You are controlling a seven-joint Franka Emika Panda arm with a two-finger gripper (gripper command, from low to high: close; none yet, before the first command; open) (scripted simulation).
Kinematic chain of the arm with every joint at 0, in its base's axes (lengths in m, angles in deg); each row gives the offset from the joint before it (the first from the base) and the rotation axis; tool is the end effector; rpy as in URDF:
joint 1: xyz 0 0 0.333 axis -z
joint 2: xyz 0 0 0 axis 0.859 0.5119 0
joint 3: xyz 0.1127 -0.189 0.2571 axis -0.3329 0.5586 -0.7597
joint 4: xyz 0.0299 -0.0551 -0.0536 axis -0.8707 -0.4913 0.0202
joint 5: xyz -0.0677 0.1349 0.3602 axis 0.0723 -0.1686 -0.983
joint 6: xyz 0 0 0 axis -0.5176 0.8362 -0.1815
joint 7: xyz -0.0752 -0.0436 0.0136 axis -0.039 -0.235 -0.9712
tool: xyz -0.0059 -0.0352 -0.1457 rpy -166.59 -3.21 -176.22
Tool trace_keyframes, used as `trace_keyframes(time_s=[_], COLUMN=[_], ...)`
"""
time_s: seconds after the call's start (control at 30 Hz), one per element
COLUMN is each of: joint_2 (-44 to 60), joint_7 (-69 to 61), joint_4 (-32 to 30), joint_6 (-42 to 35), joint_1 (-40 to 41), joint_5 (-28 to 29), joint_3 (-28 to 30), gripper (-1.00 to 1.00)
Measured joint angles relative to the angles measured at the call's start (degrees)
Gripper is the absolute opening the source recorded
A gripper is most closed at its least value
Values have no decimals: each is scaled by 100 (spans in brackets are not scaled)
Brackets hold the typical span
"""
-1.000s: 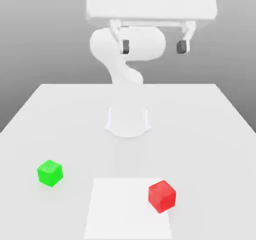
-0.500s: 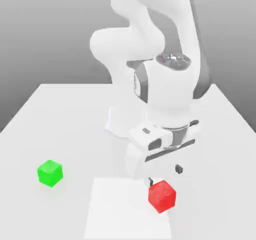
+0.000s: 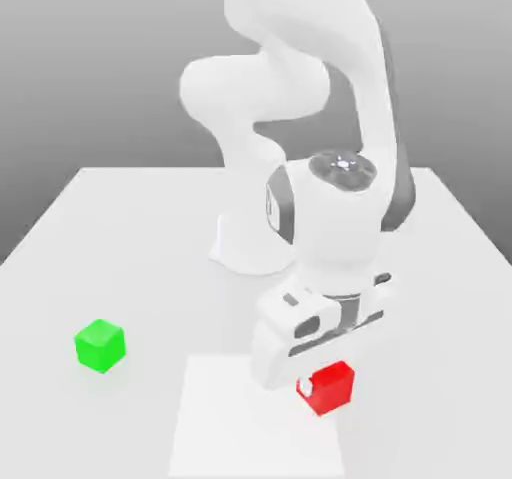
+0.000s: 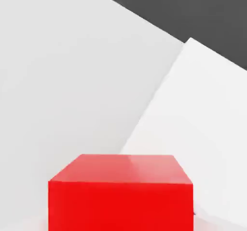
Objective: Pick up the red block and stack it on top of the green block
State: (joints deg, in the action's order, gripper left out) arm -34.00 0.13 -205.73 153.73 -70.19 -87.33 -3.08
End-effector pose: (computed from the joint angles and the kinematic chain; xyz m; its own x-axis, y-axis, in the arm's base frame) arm 0.3999 0.0879 0.1749 0.9700 -0.2431 -0.0003 -0.2431 -0.9700 0.0009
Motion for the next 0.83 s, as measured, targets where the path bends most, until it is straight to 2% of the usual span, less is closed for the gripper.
trace_keyframes(time_s=[0.03, 0.27, 0.47, 0.57, 0.7, 0.73, 0.83], joint_2=[-188, -936, -1472, -1155, -387, -213, -213], joint_7=[-25, -469, -936, -1195, -1703, -1829, -1829], joint_4=[-32, -342, -623, -644, -620, -614, -614], joint_6=[-155, -565, -817, -486, 219, 376, 376], joint_1=[39, 1916, 3040, 3115, 3092, 3140, 3139], joint_5=[-11, 285, 511, 280, -421, -599, -599], joint_3=[26, 830, 1773, 1974, 1860, 1779, 1779], gripper=[-100, -100, -100, -100, -100, 100, 100])
